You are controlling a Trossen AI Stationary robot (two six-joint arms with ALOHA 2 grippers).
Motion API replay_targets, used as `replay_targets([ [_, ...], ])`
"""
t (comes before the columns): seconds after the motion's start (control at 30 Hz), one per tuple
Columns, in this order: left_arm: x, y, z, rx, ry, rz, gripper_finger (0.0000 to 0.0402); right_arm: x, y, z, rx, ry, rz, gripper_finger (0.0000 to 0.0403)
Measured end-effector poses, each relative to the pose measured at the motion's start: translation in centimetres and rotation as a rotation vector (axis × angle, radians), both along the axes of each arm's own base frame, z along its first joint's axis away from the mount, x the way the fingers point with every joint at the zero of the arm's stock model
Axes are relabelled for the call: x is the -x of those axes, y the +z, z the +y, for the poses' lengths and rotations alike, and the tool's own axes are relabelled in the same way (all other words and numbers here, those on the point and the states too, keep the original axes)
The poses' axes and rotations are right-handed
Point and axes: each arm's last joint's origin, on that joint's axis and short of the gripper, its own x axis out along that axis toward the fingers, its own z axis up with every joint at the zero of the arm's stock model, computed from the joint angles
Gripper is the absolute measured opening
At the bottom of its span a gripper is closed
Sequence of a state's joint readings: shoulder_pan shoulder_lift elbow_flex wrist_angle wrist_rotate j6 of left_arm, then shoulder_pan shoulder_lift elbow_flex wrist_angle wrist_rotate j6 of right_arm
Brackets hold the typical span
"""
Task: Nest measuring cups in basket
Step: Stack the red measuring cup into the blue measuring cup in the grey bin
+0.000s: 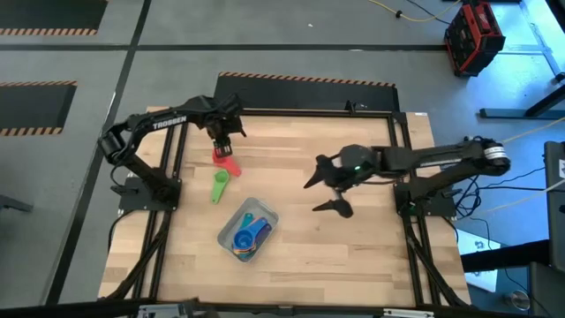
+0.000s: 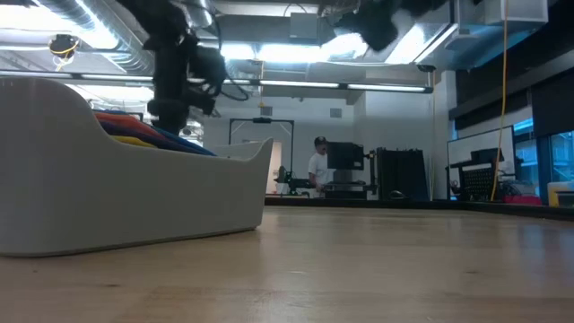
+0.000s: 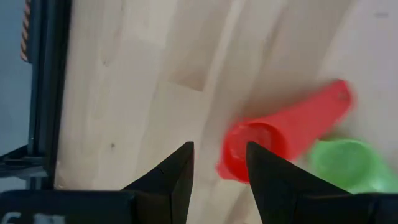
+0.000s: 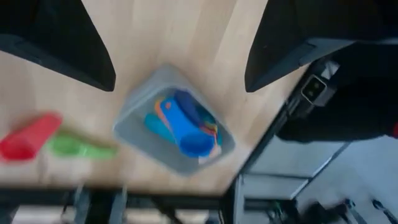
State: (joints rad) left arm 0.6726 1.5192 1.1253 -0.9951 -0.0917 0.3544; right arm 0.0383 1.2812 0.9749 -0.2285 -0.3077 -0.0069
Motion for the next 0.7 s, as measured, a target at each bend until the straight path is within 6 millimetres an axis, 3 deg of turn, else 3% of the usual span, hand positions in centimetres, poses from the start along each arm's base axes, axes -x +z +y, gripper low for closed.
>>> replay_targets([
  [0.13,1.0,-1.4,1.3,-0.01,0.027,-0.036,0.014,2.3,2.6,-0.1,0.042,0.024,-0.124,0.0362],
  [0.2,1.5,-1.9,1.6,0.021,0.031,-0.051,0.014,3.6,2.6,-0.1,0.073,0.038,-0.178,0.0362],
  [0.3,2.2,-2.5,1.9,0.054,0.05,-0.074,0.014,5.1,0.7,-0.6,0.073,0.02,-0.281,0.0362],
  [0.53,3.2,-4.6,1.7,0.113,0.044,-0.101,0.014,6.9,-4.9,-2.0,-0.116,-0.121,-0.461,0.0362],
  [0.7,3.6,-5.7,1.3,0.117,0.03,-0.088,0.014,7.3,-6.6,-2.3,-0.184,-0.167,-0.447,0.0362],
])
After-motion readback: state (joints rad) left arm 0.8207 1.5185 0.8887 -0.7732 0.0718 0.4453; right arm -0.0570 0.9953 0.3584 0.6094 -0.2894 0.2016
